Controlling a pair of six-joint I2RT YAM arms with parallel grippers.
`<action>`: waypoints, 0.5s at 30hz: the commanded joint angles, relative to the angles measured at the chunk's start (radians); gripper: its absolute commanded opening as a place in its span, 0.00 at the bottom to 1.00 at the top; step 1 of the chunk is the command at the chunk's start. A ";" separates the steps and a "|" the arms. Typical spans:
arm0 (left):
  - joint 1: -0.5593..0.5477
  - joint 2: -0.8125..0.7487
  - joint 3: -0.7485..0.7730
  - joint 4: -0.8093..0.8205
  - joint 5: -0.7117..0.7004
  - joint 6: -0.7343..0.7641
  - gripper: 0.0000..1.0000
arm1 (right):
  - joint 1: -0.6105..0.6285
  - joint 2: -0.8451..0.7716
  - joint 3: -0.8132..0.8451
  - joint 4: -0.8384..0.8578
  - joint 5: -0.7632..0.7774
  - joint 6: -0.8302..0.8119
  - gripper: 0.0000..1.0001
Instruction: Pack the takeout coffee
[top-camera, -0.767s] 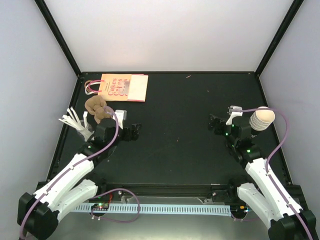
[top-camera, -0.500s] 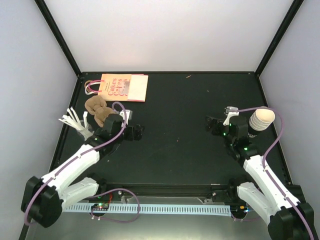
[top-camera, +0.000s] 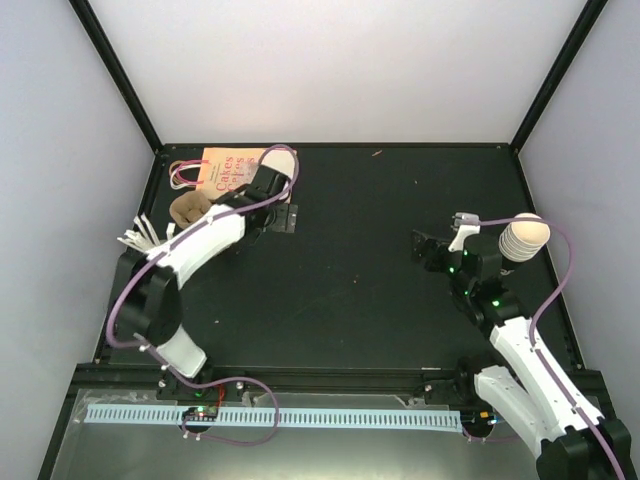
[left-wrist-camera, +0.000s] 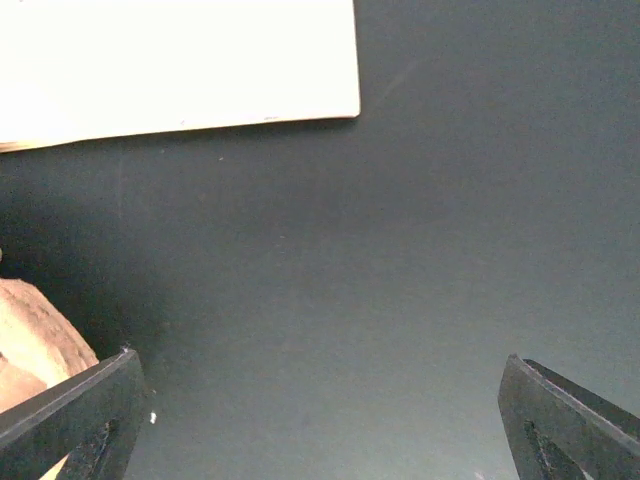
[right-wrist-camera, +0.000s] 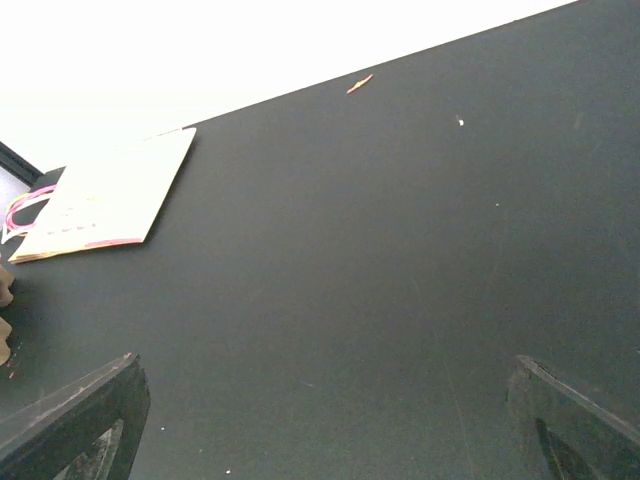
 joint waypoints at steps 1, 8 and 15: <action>0.052 0.175 0.158 -0.201 -0.084 0.050 0.99 | 0.001 -0.050 -0.001 -0.032 0.017 -0.017 1.00; 0.134 0.350 0.317 -0.200 0.047 0.086 0.99 | 0.001 -0.091 0.002 -0.079 0.008 -0.032 1.00; 0.200 0.491 0.510 -0.220 0.224 0.106 0.99 | 0.001 -0.127 -0.019 -0.073 -0.003 -0.035 1.00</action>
